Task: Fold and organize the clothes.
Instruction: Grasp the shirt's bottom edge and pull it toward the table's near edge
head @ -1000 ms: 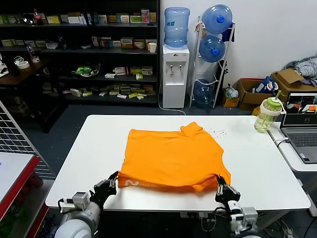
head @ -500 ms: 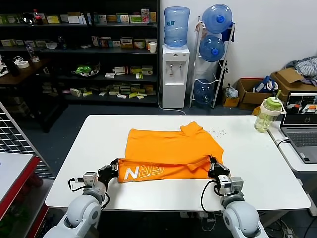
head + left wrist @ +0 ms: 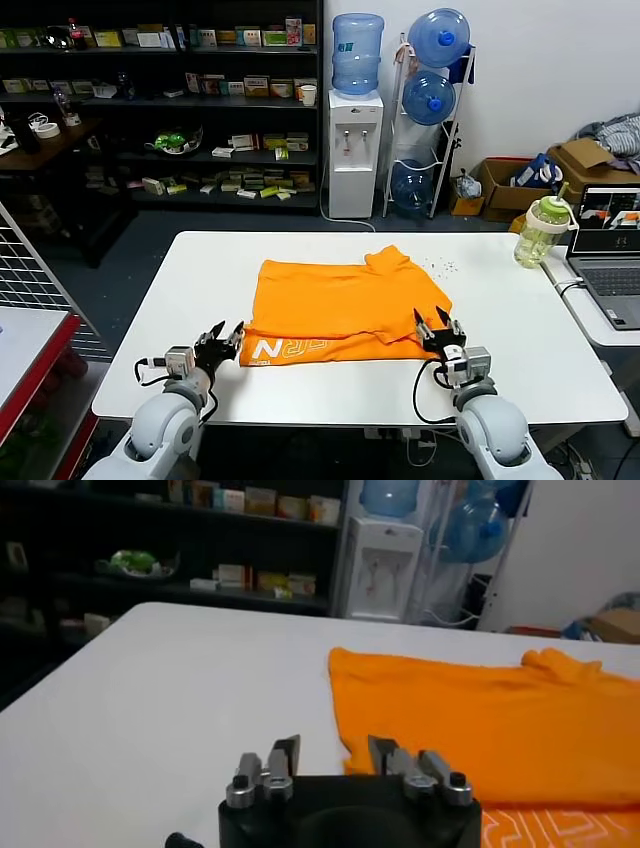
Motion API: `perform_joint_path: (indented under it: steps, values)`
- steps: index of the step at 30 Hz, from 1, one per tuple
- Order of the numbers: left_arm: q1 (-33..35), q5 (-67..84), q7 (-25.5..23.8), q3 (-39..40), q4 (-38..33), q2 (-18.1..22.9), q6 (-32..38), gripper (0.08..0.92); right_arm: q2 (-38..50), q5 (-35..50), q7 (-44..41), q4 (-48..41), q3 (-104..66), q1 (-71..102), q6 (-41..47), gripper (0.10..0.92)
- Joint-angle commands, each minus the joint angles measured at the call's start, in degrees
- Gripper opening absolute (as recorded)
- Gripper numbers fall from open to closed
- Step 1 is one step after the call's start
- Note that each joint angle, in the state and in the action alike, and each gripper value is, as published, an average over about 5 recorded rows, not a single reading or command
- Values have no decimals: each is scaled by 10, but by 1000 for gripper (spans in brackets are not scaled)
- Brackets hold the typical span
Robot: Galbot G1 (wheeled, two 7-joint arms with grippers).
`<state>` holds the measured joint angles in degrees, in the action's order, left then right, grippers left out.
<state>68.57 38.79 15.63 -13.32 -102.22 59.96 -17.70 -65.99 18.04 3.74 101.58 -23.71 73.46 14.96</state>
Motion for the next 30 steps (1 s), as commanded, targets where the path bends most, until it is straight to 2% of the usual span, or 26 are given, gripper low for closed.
perform_joint_path:
  steps: [1, 4, 8, 15, 19, 24, 30]
  values:
    - [69, -9, 3, -2, -30, 26, -2, 623, 40, -17, -35, 18, -33, 93, -14, 754]
    - [64, -19, 2, 1, -21, 37, -2, 709, 43, -17, -42, 14, -37, 102, -11, 808]
    - [52, -35, -2, 2, 7, 49, 0, 802, 42, -11, -46, -6, -39, 97, -5, 821]
    - [35, -52, -5, -1, 43, 58, 12, 822, 33, 0, -50, -46, -31, 66, -5, 809]
    - [28, -55, -5, -2, 52, 60, 15, 822, 28, 9, -52, -63, -28, 49, -8, 749]
    - [26, -58, -5, -2, 53, 60, 22, 768, 31, 15, -54, -61, -28, 49, -16, 619]
    - [29, -60, -4, 0, 50, 61, 23, 598, 34, 19, -54, -43, -31, 61, -23, 446]
